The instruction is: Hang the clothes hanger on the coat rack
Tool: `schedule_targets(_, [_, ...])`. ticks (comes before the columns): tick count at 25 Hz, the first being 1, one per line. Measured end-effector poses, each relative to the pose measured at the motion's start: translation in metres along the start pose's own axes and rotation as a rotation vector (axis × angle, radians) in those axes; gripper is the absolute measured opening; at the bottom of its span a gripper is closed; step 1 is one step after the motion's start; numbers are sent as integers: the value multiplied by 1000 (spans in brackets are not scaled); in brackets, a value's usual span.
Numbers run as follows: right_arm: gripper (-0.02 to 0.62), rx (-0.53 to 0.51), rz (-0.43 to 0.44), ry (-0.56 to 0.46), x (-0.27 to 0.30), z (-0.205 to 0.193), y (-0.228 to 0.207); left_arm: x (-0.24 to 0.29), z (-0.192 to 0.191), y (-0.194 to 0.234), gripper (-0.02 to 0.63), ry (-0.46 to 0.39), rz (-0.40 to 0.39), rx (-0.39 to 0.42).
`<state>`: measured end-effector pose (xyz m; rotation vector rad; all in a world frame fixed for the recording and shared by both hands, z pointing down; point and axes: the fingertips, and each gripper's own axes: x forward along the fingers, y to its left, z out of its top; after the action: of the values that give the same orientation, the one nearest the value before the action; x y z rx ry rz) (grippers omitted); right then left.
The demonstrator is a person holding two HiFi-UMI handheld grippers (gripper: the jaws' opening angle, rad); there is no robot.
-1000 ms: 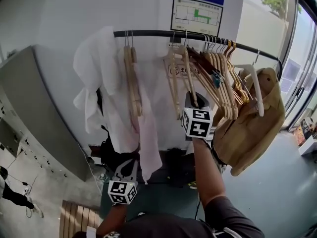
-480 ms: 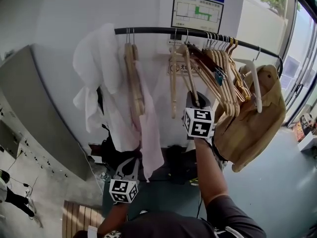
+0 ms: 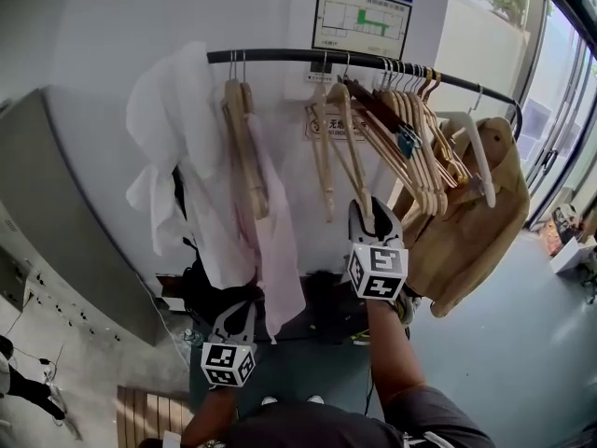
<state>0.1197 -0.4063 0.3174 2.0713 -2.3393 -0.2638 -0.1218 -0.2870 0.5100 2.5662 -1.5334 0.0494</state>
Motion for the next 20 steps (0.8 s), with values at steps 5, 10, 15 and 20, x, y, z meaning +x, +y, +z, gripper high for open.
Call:
schedule_targets(5, [122, 2, -32, 24, -64, -40, 9, 8, -5, -8, 9, 14, -76, 2])
schedule_targets(10, [15, -27, -143, 54, -136, -80, 12, 21, -13, -34, 9, 29, -194, 14])
schedule_targets(15, [15, -36, -201, 112, -180, -113, 10, 30, -7, -64, 9, 8, -272, 40])
schedule_targets(20, [15, -37, -205, 140, -208, -123, 2, 28, -9, -100, 9, 8, -310, 64])
